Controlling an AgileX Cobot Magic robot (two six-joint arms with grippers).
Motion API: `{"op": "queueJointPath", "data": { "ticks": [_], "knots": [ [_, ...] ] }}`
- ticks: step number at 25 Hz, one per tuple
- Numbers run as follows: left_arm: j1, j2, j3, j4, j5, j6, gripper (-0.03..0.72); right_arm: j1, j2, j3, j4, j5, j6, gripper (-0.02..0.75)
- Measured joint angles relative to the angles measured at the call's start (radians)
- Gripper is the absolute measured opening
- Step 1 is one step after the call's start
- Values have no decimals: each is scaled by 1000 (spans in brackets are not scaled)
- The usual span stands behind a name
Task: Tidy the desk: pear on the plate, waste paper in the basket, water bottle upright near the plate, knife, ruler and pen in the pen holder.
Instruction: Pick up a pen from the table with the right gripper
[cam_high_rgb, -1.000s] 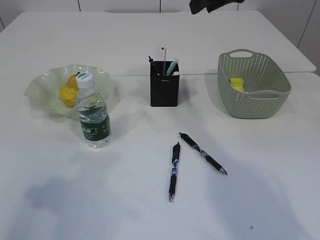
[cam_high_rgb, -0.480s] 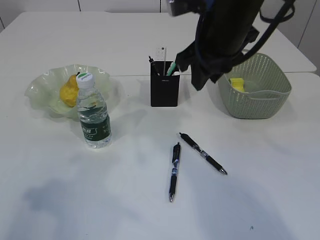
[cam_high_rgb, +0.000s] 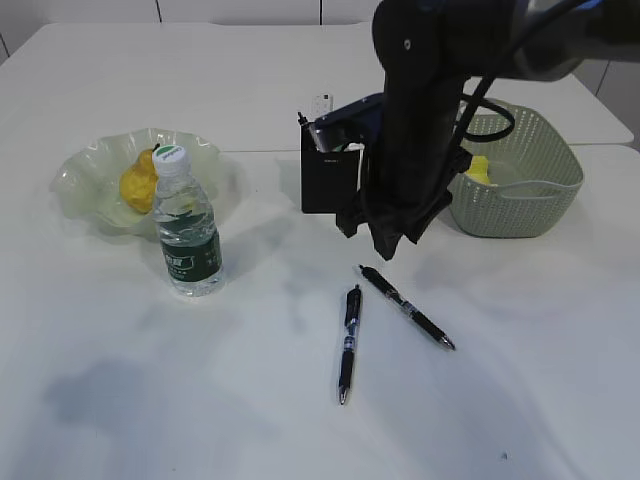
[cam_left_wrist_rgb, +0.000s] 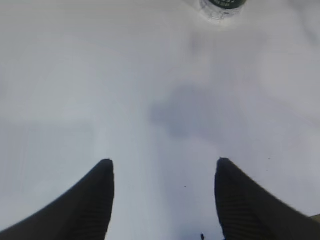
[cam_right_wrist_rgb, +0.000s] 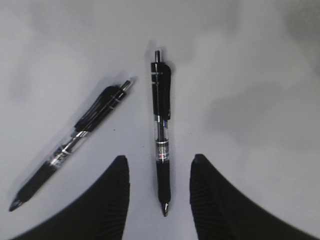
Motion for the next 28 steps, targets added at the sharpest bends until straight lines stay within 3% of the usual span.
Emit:
{"op": "queueJointPath", "data": {
  "ticks": [6,28],
  "knots": [
    [0,0,0,0,12,0,447,-2,79,0,-36,-40,0,348],
    [0,0,0,0,13,0,447,-22,170,0,-26,-104,-56,355]
  ]
}}
